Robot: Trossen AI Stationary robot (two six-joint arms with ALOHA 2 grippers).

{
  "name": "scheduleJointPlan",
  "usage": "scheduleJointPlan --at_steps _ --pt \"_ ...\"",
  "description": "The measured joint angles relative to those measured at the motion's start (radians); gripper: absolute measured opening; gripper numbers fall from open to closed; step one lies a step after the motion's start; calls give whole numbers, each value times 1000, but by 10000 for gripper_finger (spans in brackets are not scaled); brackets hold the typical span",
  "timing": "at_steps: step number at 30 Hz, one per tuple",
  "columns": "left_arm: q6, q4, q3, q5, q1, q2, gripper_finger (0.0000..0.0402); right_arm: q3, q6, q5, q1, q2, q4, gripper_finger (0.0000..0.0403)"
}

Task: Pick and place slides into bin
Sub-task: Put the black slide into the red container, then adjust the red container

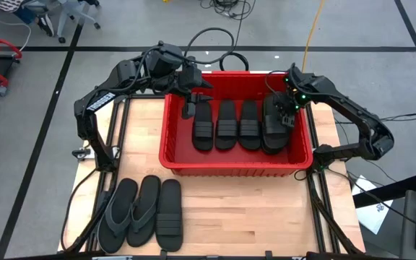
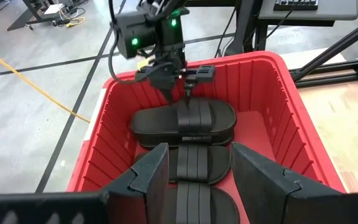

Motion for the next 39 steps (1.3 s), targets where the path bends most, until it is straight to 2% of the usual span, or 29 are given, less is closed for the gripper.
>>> scheduleJointPlan --at_steps 6,10,12,15,17,19,21,23,25,30,33,37,39 --pt "0 0 0 18 0 0 170 0 35 -9 0 -61 18 190" --pt "7 -35 0 13 0 0 170 0 198 -9 9 -112 100 172" --pt "22 -69 0 9 0 -2 170 0 281 -12 18 -156 141 146" --pt "59 -137 -1 -7 -2 -25 158 0 360 -42 38 -238 187 85" --pt "75 -182 0 -13 -5 -42 132 0 406 -39 55 -293 211 36" --pt "79 -244 0 -16 -2 -57 91 0 444 -20 72 -344 216 10" --pt "52 -285 0 -9 2 -72 40 0 493 34 84 -389 216 12" --pt "5 -342 0 7 11 -90 12 0 552 116 92 -426 215 13" --pt "-33 -398 0 1 14 -106 14 0 599 193 92 -456 205 7" --pt "-128 -543 -1 -96 18 -112 5 0 689 314 92 -483 123 3" --pt "-193 -538 -40 -134 26 -123 5 0 724 395 92 -469 38 1" --pt "-265 -540 -112 -223 48 -138 3 0 824 596 92 -449 -21 1" --pt "-290 -539 -154 -246 63 -149 2 0 857 660 88 -441 -52 1"
